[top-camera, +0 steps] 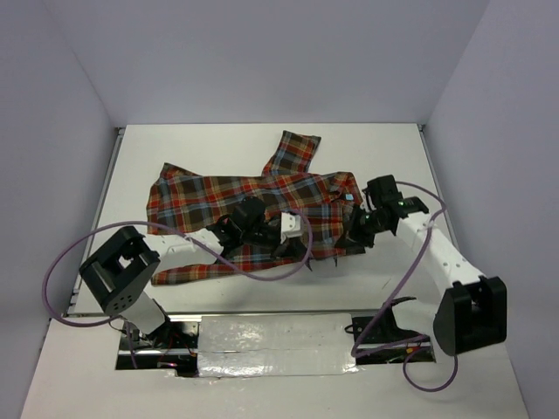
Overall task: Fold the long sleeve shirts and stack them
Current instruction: Fold the shirt
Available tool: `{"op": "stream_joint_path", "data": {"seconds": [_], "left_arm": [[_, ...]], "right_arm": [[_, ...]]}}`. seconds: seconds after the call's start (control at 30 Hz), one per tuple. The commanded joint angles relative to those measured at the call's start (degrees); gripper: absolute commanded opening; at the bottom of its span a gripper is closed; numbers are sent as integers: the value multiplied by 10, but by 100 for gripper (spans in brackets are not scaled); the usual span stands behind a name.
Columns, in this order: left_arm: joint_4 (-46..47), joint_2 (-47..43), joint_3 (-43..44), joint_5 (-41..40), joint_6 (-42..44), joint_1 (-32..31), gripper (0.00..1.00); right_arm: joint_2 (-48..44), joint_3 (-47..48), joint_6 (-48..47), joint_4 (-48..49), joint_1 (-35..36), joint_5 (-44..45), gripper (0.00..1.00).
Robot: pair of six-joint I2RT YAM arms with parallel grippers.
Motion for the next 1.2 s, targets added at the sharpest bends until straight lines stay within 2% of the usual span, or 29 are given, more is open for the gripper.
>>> {"op": "stream_joint_path", "data": {"seconds": [0.0, 0.2, 0.43, 0.57, 0.63, 0.7, 0.73, 0.8, 0.87, 1.0, 1.17], "left_arm": [[57, 15, 15, -12, -106, 25, 0], [105, 47, 35, -78, -175, 56, 0], [130, 87, 47, -157, -228, 74, 0], [155, 112, 51, -166, -247, 83, 0], [156, 127, 58, -166, -250, 87, 2], [155, 133, 64, -170, -251, 89, 6], [156, 140, 66, -181, -254, 93, 12], [156, 148, 71, -201, -258, 103, 18], [151, 153, 82, -230, -261, 110, 22], [146, 161, 99, -264, -263, 121, 42], [169, 178, 119, -272, -278, 122, 49]], "right_arm": [[49, 51, -34, 46, -10, 21, 0], [172, 127, -58, 64, -20, 10, 0], [231, 192, -69, 53, -35, 11, 5], [249, 190, -71, 53, -41, 5, 9], [262, 188, -71, 55, -44, 1, 15], [272, 192, -70, 60, -47, -4, 29], [276, 199, -68, 62, -47, -10, 38], [292, 211, -62, 71, -49, -17, 43], [311, 237, -55, 76, -49, -23, 45], [338, 271, -38, 86, -55, -40, 47], [352, 286, -6, 113, -60, -69, 47]]}}
